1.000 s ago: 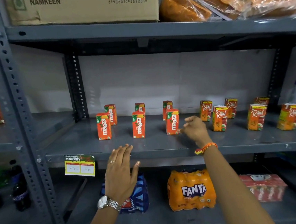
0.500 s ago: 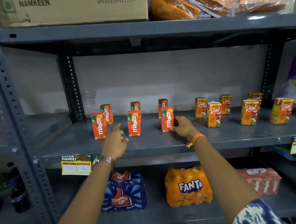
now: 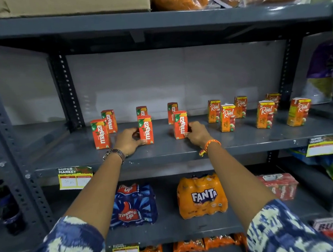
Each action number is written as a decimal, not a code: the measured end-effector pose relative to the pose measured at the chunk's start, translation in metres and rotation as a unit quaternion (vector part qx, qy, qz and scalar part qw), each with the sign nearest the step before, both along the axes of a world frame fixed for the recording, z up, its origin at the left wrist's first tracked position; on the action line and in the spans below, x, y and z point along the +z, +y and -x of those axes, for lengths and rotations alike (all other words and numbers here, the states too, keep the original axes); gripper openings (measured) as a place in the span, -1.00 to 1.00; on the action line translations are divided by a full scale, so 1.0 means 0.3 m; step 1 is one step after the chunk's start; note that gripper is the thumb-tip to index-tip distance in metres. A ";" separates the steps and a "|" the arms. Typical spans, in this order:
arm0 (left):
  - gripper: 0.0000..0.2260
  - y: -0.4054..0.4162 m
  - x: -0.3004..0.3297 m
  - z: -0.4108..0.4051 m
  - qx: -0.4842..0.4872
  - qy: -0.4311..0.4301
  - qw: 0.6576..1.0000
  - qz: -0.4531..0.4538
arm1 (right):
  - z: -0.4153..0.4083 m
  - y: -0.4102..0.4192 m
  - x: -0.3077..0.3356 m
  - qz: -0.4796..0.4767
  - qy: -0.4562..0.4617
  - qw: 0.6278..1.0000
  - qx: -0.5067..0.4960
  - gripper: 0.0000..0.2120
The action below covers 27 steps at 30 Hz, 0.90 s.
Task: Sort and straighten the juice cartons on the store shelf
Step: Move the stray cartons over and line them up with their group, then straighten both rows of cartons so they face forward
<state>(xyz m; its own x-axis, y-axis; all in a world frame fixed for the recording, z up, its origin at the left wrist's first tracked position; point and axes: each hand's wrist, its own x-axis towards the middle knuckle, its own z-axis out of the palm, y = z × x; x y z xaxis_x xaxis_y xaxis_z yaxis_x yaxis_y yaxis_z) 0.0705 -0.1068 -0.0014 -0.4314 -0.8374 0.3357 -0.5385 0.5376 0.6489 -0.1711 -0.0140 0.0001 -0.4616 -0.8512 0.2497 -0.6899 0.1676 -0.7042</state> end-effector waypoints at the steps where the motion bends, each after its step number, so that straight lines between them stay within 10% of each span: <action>1: -0.58 0.002 -0.003 -0.002 0.000 0.000 1.000 0.000 | -0.005 0.008 -0.001 0.002 0.004 1.000 -0.005 -0.69; 27: -0.60 -0.004 -0.028 -0.001 0.000 0.013 1.000 0.002 | -0.012 0.030 -0.017 0.000 0.017 1.000 -0.021 -0.61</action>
